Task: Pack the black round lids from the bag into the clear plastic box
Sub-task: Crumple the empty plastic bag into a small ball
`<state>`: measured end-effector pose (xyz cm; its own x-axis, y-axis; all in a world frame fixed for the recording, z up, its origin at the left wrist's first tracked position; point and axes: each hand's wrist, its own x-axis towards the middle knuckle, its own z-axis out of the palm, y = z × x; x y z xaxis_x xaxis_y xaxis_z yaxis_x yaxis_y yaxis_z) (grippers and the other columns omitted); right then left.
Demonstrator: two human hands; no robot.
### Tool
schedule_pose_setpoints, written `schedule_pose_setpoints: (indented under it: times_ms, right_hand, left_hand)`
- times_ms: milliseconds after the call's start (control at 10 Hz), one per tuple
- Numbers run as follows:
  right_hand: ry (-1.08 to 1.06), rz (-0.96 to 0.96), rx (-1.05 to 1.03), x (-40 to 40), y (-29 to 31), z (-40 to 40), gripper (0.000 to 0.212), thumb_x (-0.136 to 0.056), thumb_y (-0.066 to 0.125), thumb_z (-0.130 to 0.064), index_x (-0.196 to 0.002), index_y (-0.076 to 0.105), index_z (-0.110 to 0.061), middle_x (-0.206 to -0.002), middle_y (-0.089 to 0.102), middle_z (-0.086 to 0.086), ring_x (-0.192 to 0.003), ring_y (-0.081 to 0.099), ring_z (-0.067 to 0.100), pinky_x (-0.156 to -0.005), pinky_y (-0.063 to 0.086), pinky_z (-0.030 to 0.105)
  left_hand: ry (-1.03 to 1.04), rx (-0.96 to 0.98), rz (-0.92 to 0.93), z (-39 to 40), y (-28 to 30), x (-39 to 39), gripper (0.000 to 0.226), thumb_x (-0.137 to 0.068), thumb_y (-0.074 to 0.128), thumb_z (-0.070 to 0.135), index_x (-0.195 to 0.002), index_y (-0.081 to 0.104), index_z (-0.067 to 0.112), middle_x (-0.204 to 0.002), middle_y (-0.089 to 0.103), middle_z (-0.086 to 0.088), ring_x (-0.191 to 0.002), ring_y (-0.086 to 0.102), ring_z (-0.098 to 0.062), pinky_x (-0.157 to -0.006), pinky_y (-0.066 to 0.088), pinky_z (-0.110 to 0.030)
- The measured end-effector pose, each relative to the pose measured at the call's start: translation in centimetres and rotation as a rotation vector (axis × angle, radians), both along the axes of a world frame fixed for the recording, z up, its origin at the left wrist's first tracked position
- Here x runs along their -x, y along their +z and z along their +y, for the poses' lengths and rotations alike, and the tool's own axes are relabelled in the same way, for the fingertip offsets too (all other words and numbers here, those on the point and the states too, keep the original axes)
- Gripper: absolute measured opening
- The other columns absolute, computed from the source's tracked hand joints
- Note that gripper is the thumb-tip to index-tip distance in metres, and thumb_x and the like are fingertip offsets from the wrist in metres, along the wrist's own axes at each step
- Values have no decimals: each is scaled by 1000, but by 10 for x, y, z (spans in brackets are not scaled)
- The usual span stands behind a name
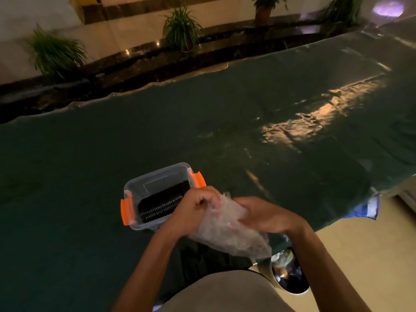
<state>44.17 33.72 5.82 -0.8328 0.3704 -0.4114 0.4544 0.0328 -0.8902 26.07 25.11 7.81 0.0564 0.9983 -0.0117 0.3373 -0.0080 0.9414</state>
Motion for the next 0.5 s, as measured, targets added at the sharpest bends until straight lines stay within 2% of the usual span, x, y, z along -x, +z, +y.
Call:
schedule_pose_setpoints:
  times_ms: [100,200,300,400,500]
  right_hand:
    - [-95,111,57,4,1,-7,22,-79,65,-5,-88,70,-25,-80,71,-14,-77,63,-2,-68,50,16]
    - [-352,301,135,-3,0,-10,22,-81,70,-11,-102,69,-16,-93,74,-2,-87,69,12,-73,56,26]
    - [-519,386,80,-6,5,-14,16,-80,69,-18,-96,69,-14,-85,75,-3,-79,71,12,-66,56,24]
    - [-622,309,-95,-5,7,-16,13,-82,67,-6,-77,67,-18,-65,70,-10,-62,65,1,-57,52,19]
    - [-680,161,-294,-6,7,-22,25,-80,61,1,-64,62,-18,-55,61,-10,-51,54,0,-50,44,18]
  left_hand:
    - [215,43,-155,4,-9,3,39,-79,52,-15,-84,67,21,-86,69,7,-85,63,-3,-76,49,-17]
    - [367,177,-324,-5,-22,3,38,-82,48,8,-114,62,23,-117,67,-1,-106,60,-1,-93,47,-24]
    - [241,297,-185,-12,-36,-19,74,-85,33,49,-141,28,0,-144,38,-19,-129,41,-3,-100,29,-5]
    - [148,419,-312,-14,-44,-45,55,-99,27,30,-138,22,-8,-141,34,-12,-100,52,20,-77,37,4]
    - [175,475,-608,-12,-46,-52,25,-91,47,36,-113,54,26,-118,57,5,-85,63,13,-69,53,-13]
